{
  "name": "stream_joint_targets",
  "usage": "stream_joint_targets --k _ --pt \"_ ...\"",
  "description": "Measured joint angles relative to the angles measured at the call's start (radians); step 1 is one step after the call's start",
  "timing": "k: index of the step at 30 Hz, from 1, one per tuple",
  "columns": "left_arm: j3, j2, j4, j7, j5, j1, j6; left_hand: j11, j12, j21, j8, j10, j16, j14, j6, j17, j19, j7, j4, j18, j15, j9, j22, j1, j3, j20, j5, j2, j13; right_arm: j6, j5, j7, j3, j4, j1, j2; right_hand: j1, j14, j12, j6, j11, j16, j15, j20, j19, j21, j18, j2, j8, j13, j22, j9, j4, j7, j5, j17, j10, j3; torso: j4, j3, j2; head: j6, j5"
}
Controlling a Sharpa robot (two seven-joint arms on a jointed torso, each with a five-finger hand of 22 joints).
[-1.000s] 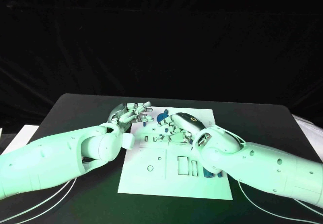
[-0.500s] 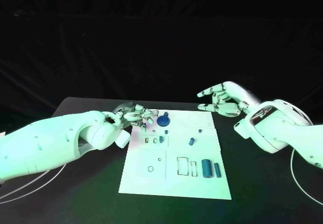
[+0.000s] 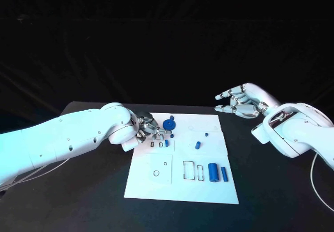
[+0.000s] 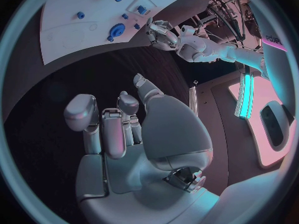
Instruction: Assemble the parts on the task board
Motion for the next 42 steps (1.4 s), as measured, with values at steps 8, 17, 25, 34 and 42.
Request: stream_joint_targets --k 8,17,25,34,42 --pt "0.0 0.05 -0.039 -0.073 -0.112 0.002 0.039 -0.015 0.166 0.08 0.119 0.075 0.011 0.001 -0.035 0.0 0.019 -0.018 0.001 -0.025 -0.009 0.09 0.129 -0.023 -0.065 -0.006 0.0 0.015 0.175 0.009 0.002 -0.035 -0.002 -0.007 -0.001 0.006 0.0 0.0 0.0 0.003 0.0 0.0 0.0 0.0 0.0 -0.004 0.0 0.0 0.0 0.0 -0.004 0.0 0.0 -0.003 0.006 0.0 0.0 0.0 0.0001 0.0013 0.0 -0.004 0.005" --pt "0.0 0.094 -0.08 -0.109 -0.165 0.003 0.071 -0.021 0.202 0.098 0.157 0.089 0.011 -0.002 -0.048 0.0 0.022 -0.023 0.0 -0.025 -0.012 0.128 0.166 -0.023 -0.086 -0.009 0.0 0.015 0.216 0.015 0.002 -0.06 -0.003 -0.013 -0.004 0.013 0.0 0.0 0.0 0.003 0.0 0.0 0.0 0.0 0.0 -0.004 0.0 0.0 0.0 0.0 -0.005 0.0 0.003 -0.003 0.006 -0.001 0.0 -0.003 -0.0012 -0.0004 0.002 -0.012 0.007" --pt "0.0 0.115 -0.098 -0.122 -0.183 0.003 0.104 -0.021 0.212 0.104 0.172 0.096 0.011 0.001 -0.055 0.0 0.022 -0.023 0.0 -0.025 -0.016 0.141 0.18 -0.019 -0.092 -0.009 0.0 0.019 0.228 0.02 0.002 -0.07 -0.003 -0.02 -0.008 0.022 0.0 0.0 0.0 0.003 0.0 -0.004 0.0 0.0 0.0 -0.004 0.0 0.0 0.004 -0.001 -0.01 0.0 0.003 -0.003 0.006 -0.005 0.0 -0.003 -0.001 -0.0005 0.002 -0.018 0.008" --pt "0.0 0.134 -0.11 -0.128 -0.19 0.003 0.13 -0.021 0.218 0.111 0.186 0.096 0.011 0.001 -0.058 0.0 0.022 -0.026 -0.002 -0.025 -0.016 0.156 0.189 -0.004 -0.095 -0.009 0.0 0.034 0.233 0.024 0.002 -0.074 -0.004 -0.023 -0.012 0.027 0.0 0.0 0.0 0.003 0.0 -0.004 0.0 0.0 -0.007 -0.01 0.0 0.0 0.004 -0.003 -0.016 0.001 0.003 -0.003 0.009 -0.009 0.0 -0.003 -0.0007 -0.0011 0.002 -0.025 0.007" --pt "-0.001 0.144 -0.124 -0.131 -0.193 0.003 0.148 -0.025 0.218 0.115 0.197 0.099 0.01 0.001 -0.065 -0.001 0.022 -0.026 -0.003 -0.025 -0.016 0.168 0.192 0.006 -0.095 -0.009 0.0 0.042 0.236 0.027 0.002 -0.076 -0.004 -0.025 -0.013 0.031 -0.004 0.0 0.0 0.003 0.0 -0.004 0.0 0.0 -0.007 -0.01 0.0 0.004 0.004 -0.003 -0.016 0.001 0.006 -0.003 0.009 -0.009 0.0 -0.006 -0.0008 -0.0007 0.002 -0.028 0.008"
